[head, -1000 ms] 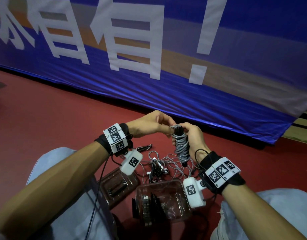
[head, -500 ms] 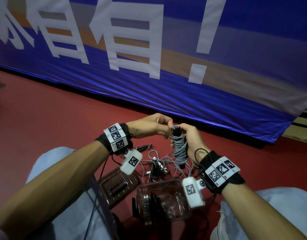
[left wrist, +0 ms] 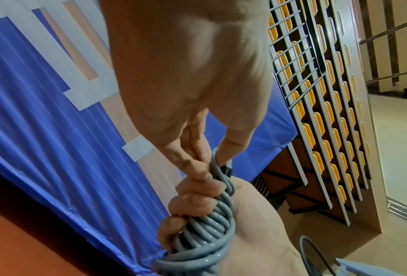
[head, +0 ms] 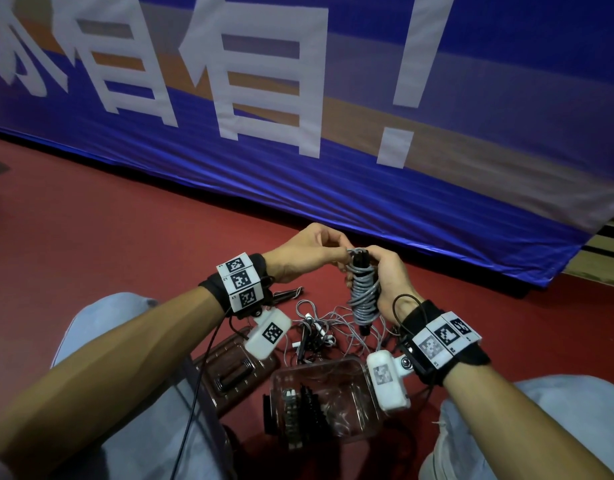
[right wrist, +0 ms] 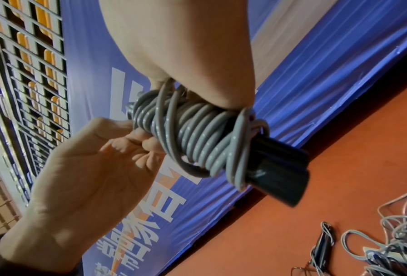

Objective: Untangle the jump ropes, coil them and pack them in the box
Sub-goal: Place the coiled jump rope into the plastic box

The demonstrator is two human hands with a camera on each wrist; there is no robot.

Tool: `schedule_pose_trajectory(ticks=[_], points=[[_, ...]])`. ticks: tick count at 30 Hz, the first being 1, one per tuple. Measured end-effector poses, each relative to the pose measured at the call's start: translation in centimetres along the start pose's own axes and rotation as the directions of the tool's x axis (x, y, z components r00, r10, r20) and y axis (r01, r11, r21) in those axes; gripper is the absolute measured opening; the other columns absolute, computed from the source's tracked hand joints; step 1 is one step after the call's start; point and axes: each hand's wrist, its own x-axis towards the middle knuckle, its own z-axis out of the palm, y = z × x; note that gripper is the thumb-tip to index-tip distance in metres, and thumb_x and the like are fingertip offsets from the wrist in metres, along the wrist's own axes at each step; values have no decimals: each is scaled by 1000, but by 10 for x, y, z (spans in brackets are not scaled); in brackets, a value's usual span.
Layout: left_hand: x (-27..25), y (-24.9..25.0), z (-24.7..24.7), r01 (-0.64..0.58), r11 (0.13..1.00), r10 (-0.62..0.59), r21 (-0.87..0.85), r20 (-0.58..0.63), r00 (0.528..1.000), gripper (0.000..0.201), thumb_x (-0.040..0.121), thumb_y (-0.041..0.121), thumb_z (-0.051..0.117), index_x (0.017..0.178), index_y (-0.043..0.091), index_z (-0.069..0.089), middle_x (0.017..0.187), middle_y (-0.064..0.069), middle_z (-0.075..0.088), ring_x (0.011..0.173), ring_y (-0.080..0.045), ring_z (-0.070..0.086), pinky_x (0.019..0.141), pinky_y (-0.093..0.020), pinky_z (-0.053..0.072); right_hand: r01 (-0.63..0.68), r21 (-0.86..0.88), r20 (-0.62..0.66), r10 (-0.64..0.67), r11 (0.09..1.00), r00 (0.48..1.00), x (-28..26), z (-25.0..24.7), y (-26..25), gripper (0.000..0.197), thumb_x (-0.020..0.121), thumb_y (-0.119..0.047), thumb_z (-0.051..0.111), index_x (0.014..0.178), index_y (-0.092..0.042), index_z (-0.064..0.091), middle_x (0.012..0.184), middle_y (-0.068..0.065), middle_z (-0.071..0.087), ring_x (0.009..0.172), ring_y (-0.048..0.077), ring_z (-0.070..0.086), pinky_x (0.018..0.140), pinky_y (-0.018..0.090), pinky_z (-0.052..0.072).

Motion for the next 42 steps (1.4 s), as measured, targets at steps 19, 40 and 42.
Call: schedule_pose_trajectory(ticks=[19, 40, 42], points=[[-18, -13, -1, -45, 997, 69, 63, -476, 877, 13, 78, 4, 83, 81, 8, 72, 82, -6, 75, 72, -19, 73, 73, -31, 61, -104, 212, 126, 78, 972, 989, 0, 2, 21, 21, 95, -19, 62, 110, -10, 74, 100, 10, 74, 84, 23, 67, 96, 48, 47], [-14, -23, 11, 12, 984, -41, -180, -158, 987, 22, 93, 1, 67, 112, -11, 65, 98, -15, 73, 86, -13, 71, 82, -21, 55, -135, 189, 91, 119, 973, 989, 2, -16, 22, 30, 96, -32, 68, 116, -11, 72, 84, 1, 70, 72, 13, 66, 81, 32, 52], [-15, -27, 11, 6, 987, -33, -162, -164, 986, 23, 94, 2, 66, 112, -12, 66, 104, -20, 73, 90, -15, 71, 84, -23, 56, -115, 152, 75, 105, 982, 992, 2, -17, 26, 45, 89, -37, 75, 124, -10, 71, 89, 1, 70, 80, 15, 65, 92, 41, 48]])
